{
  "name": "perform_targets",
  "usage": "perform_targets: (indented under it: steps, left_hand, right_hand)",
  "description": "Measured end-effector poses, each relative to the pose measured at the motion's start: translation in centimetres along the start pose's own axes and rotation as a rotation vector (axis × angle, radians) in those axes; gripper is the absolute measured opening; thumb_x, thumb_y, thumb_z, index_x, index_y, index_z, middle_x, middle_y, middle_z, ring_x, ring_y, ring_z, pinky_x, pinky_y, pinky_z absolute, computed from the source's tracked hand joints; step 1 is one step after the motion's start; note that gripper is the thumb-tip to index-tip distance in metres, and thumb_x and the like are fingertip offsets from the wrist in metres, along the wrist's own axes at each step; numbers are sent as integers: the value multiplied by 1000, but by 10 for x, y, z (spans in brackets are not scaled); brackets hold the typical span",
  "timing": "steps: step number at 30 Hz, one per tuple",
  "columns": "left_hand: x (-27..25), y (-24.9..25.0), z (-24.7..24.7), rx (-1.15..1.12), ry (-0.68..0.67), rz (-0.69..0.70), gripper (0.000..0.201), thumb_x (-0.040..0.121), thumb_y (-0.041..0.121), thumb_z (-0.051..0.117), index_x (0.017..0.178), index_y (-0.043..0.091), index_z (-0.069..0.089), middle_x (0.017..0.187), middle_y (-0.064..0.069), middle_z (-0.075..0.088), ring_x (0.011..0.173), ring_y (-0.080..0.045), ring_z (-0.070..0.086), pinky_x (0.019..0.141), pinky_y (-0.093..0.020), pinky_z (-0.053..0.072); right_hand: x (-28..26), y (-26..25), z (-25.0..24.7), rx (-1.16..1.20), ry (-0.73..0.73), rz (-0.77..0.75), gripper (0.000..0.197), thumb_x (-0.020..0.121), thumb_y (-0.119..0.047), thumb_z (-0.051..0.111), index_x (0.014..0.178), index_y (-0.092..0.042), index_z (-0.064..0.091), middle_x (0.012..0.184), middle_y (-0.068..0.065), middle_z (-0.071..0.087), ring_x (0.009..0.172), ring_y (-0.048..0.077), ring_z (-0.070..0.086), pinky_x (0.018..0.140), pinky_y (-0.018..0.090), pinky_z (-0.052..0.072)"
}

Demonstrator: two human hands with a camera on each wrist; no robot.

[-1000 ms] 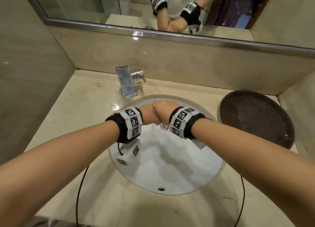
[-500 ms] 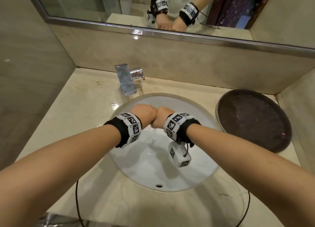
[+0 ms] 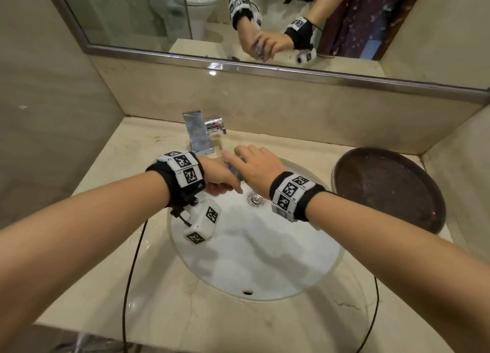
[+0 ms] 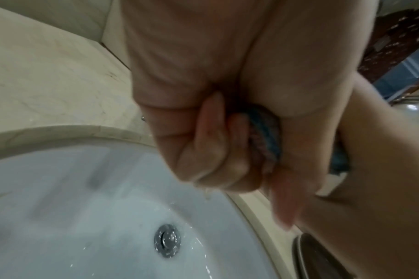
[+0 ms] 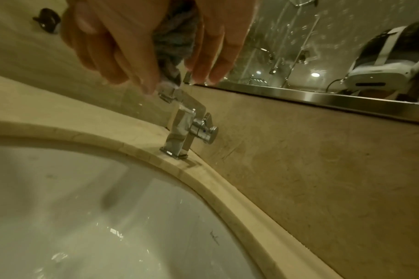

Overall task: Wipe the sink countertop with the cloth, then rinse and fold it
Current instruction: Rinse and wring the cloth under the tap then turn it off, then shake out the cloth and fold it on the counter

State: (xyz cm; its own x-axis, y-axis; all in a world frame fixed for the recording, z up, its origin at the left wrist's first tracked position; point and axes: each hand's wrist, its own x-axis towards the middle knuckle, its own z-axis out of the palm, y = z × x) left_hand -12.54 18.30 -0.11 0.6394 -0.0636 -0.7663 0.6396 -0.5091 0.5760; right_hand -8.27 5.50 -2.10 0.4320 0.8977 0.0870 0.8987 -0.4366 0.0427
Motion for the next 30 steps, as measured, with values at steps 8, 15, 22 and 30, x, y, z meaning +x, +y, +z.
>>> perform_targets:
  steps: [8, 15, 22, 30]
  left_hand:
    - [-13, 21, -4, 198, 182, 33, 25, 81, 8, 64, 62, 14, 48, 60, -3, 46, 47, -14, 38, 40, -17, 28]
    - [-27, 33, 2, 1057, 542, 104, 24, 90, 23, 51, 100, 8, 68, 106, -11, 69, 98, -28, 65, 77, -32, 49]
    - [-29, 30, 2, 1402, 568, 223, 23, 91, 25, 53, 109, 14, 64, 110, -6, 69, 100, -27, 66, 67, -32, 42]
    - [-29, 39, -13, 1038, 649, 213, 28, 84, 14, 58, 111, 7, 59, 117, -12, 64, 108, -30, 62, 81, -34, 47]
  right_hand:
    - [18, -1, -40, 145, -239, 289, 26, 86, -22, 58, 111, -13, 58, 107, 8, 67, 101, 29, 63, 70, 30, 41]
    - [25, -8, -40, 357, -331, 522, 14, 84, -24, 60, 89, -12, 66, 72, 3, 55, 73, 26, 55, 65, 27, 42]
    - [20, -17, -30, 718, -376, 651, 21, 64, -20, 69, 81, -8, 66, 84, 11, 67, 80, 27, 64, 70, 32, 52]
    - [18, -4, -54, 875, -259, 501, 10, 81, -15, 69, 81, -14, 59, 84, 7, 56, 77, 19, 51, 49, 12, 43]
